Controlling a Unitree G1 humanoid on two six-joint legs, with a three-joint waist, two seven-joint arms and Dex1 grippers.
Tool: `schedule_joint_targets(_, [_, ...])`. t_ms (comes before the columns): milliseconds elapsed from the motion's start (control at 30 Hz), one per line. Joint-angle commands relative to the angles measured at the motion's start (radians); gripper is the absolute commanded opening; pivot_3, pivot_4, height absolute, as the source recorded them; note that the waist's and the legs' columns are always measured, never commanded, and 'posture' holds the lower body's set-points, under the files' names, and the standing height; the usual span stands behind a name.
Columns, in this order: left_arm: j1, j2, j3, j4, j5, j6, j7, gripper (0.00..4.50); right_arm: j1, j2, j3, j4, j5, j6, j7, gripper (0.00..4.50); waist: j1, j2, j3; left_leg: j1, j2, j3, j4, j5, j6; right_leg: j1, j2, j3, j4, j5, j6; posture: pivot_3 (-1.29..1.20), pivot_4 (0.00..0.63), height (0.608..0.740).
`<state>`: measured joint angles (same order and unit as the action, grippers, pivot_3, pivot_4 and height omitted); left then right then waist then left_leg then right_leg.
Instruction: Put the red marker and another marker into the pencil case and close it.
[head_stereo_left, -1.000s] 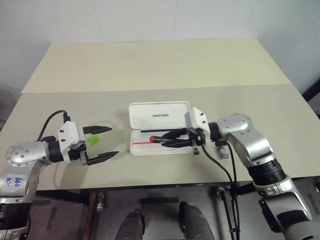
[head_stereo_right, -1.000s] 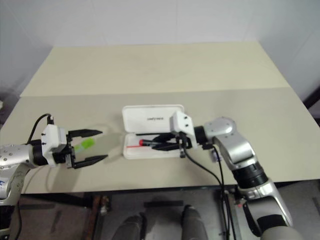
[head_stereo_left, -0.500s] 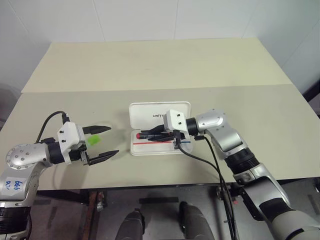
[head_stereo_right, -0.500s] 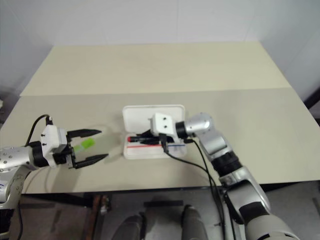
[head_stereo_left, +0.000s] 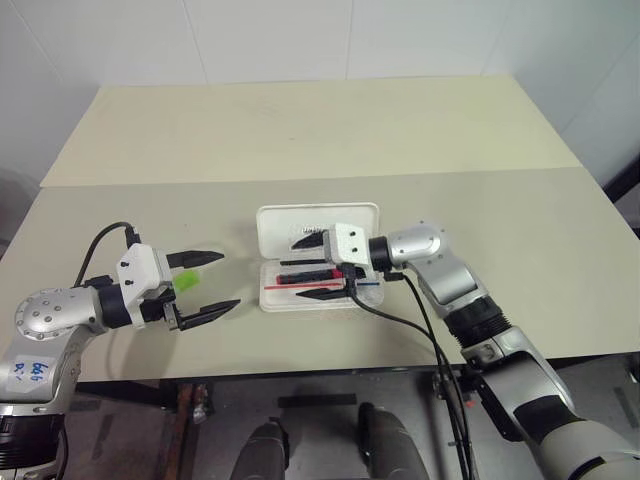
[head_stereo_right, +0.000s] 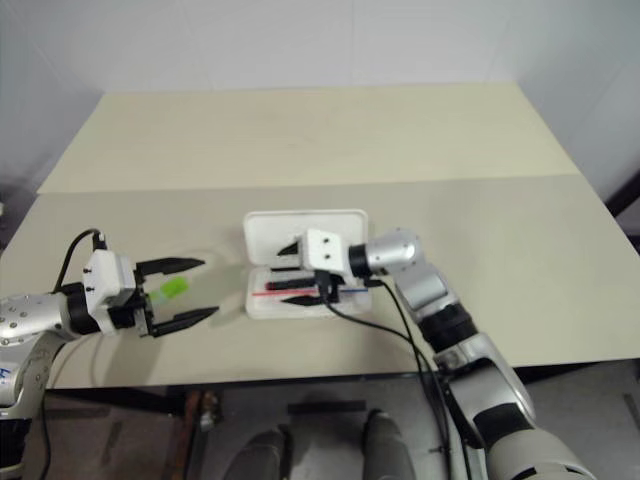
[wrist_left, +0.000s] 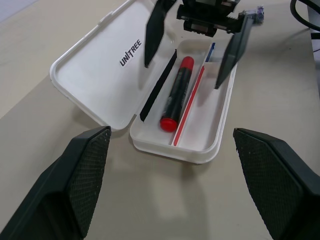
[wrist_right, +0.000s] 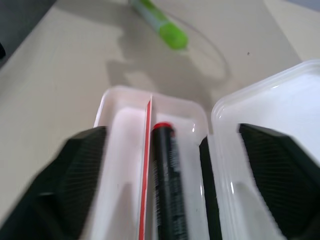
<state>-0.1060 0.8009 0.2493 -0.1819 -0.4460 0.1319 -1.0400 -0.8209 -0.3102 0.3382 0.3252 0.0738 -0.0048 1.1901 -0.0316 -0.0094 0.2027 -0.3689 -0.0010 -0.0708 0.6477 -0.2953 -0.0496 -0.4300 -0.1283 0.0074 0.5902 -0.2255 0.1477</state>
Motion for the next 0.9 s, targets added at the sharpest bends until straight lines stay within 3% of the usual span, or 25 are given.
schedule_joint_targets(33, [-0.009,-0.001,0.009,-0.019,-0.012,-0.004,0.003,4.18,-0.018,0.029,-0.082,-0.142,0.131,0.166,-0.027,4.47,0.000,0.000,0.000,0.000,0.000,0.000,0.000,0.000,0.000,0.000,0.000,0.000,0.000,0.000,0.000,0.00,0.150,0.740])
schedule_joint_targets(167, [-0.008,-0.004,0.009,-0.018,-0.010,-0.005,0.005,4.18,0.009,0.015,-0.143,-0.268,0.220,0.352,-0.078,4.47,0.002,0.000,0.000,0.000,0.000,0.000,0.000,0.000,0.000,0.000,0.000,0.000,0.000,0.000,0.000,0.00,0.150,0.740])
schedule_joint_targets(433, [-0.005,-0.020,-0.001,-0.002,-0.001,-0.020,0.005,4.18,0.110,-0.145,-0.251,-0.505,0.373,0.692,-0.143,4.47,0.005,0.000,0.000,-0.002,0.000,-0.001,0.000,-0.001,0.000,0.000,0.000,-0.001,-0.003,0.000,-0.001,0.00,0.150,0.740])
schedule_joint_targets(600, [-0.023,-0.026,-0.014,0.017,0.002,-0.027,0.001,4.18,0.157,-0.218,-0.327,-0.507,0.322,0.508,-0.153,4.47,0.003,0.000,0.000,0.000,0.001,0.000,0.000,-0.001,0.001,0.000,0.000,-0.001,-0.004,-0.001,-0.002,0.00,0.150,0.740])
schedule_joint_targets(733, [-0.036,-0.025,-0.014,0.044,0.004,-0.041,-0.006,4.18,0.189,-0.279,-0.373,-0.472,0.323,0.472,-0.155,4.47,0.004,-0.001,0.000,0.000,0.001,0.000,0.001,-0.001,0.001,0.000,0.000,-0.001,-0.004,-0.001,-0.001,0.00,0.150,0.740])
schedule_joint_targets(900, [-0.030,-0.009,0.025,0.105,0.013,-0.087,-0.012,4.18,0.253,-0.383,-0.451,-0.275,0.226,0.113,-0.116,4.47,0.005,-0.002,0.000,-0.001,0.000,0.000,0.001,-0.001,0.001,0.001,0.000,-0.001,-0.006,-0.001,-0.001,0.00,0.150,0.740])
